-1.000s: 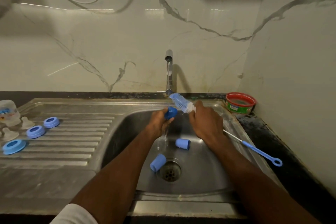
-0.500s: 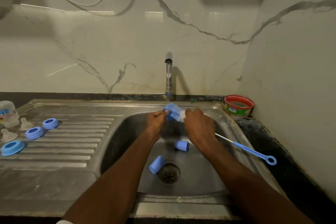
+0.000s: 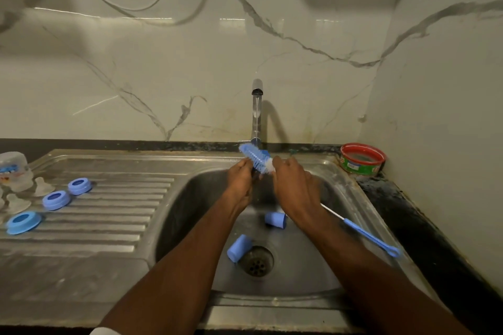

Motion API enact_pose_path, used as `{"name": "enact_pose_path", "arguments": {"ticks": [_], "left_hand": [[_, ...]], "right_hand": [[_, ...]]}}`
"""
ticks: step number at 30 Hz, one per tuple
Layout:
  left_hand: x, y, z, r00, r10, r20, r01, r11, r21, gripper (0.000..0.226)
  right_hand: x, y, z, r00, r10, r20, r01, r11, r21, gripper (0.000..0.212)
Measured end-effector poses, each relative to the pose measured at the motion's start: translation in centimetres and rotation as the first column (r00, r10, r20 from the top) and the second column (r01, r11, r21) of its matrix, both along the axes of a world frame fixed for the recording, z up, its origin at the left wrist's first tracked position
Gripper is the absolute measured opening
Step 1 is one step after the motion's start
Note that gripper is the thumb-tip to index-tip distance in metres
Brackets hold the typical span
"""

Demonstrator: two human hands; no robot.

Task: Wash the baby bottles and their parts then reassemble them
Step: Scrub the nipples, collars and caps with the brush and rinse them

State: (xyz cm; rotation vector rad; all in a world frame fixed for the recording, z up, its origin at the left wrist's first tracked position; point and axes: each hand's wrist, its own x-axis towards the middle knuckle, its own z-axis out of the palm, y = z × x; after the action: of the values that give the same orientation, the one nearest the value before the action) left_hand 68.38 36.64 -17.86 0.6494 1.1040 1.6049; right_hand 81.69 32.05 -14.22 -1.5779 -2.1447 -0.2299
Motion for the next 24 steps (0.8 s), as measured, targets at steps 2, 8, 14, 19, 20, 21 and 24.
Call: {"name": "enact_pose_path", "arguments": {"ticks": [2, 8, 14, 19, 20, 21, 24], "left_hand": [[0.9, -0.3, 0.7, 0.993, -0.054, 0.105, 0.051, 0.998, 0.028, 0.026], [0.7, -0.9, 2.5, 0.888, -0.089, 0.451, 0.082, 0.996, 0.035, 0.03], [0.4, -1.0, 2.4, 0.817, -0.214, 0.536, 0.197, 0.976, 0.089, 0.026], [0.2, -1.3, 2.8, 0.79, -0.202, 0.578, 0.178, 0.979, 0.099, 0.036], [0.0, -0.8, 2.8, 0.79, -0.176, 0.587, 0.149, 0.984, 0.095, 0.037], [-0.3, -0.5, 2.7, 0.799, -0.156, 0.581, 0.129, 0.988, 0.088, 0.038], [-0.3, -0.5, 2.1, 0.871, -0.151, 0.468, 0.147, 0.988, 0.046, 0.039]], "right_hand": [[-0.2, 0.4, 0.4, 0.999, -0.027, -0.025, 0.027, 0.999, 0.025, 0.035], [0.8, 1.0, 0.9, 0.998, -0.05, -0.04, 0.054, 0.994, 0.099, 0.032], [1.5, 0.9, 0.8, 0.999, 0.04, 0.025, -0.044, 0.982, 0.185, 0.03], [1.3, 0.9, 1.5, 0.995, 0.065, -0.076, -0.048, 0.977, 0.207, 0.025], [1.4, 0.7, 1.2, 0.996, 0.075, -0.057, -0.062, 0.977, 0.205, 0.026], [1.4, 0.5, 1.1, 0.996, 0.079, -0.035, -0.07, 0.977, 0.203, 0.026], [1.3, 0.5, 1.1, 0.996, 0.083, -0.025, -0.076, 0.978, 0.192, 0.026]]}}
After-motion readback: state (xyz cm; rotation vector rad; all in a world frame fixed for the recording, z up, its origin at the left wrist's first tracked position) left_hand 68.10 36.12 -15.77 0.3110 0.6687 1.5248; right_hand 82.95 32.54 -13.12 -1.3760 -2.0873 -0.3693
